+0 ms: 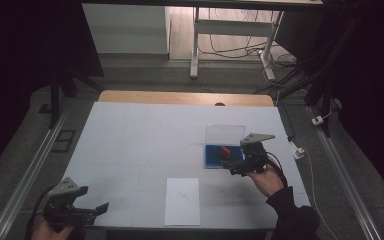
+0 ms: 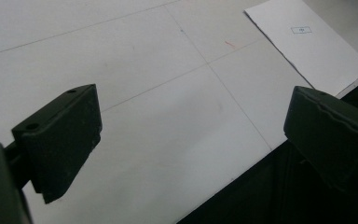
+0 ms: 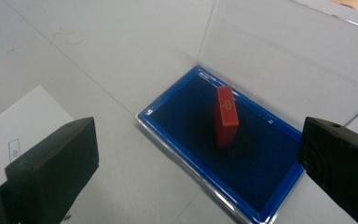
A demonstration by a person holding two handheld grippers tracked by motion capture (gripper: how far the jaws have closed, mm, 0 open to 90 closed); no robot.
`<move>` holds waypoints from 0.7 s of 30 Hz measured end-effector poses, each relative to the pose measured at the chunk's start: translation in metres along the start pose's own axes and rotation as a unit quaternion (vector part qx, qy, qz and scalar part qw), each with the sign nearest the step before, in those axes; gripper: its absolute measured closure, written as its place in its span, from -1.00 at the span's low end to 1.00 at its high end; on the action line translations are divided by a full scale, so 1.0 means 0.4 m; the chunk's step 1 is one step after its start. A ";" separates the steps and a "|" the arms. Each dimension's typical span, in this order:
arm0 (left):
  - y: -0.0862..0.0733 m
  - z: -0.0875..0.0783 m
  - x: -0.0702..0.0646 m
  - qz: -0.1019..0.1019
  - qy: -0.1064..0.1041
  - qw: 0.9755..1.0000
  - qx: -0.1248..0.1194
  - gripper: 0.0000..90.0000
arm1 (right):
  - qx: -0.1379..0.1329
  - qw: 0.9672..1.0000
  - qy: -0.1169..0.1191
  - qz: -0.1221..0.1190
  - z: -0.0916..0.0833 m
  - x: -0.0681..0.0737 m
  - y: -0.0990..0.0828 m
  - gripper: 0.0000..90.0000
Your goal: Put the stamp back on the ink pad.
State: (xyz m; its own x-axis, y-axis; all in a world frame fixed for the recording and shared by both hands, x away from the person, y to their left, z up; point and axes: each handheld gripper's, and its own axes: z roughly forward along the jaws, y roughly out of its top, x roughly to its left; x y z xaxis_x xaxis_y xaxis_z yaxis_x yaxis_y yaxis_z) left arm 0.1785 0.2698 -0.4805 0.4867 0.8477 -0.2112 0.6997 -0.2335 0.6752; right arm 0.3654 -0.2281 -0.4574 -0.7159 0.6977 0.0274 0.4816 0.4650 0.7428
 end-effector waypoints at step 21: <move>0.001 0.000 0.001 -0.001 0.000 1.000 0.001 -0.90 | -0.012 1.000 0.001 0.002 -0.103 0.042 -0.062 -1.00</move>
State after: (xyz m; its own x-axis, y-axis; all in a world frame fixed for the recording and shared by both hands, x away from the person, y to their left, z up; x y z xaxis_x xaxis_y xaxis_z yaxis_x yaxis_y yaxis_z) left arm 0.1789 0.2699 -0.4805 0.4846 0.8483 -0.2132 0.7018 -0.2316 0.6737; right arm 0.3205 -0.2504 -0.4479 -0.7152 0.6983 0.0310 0.4721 0.4498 0.7581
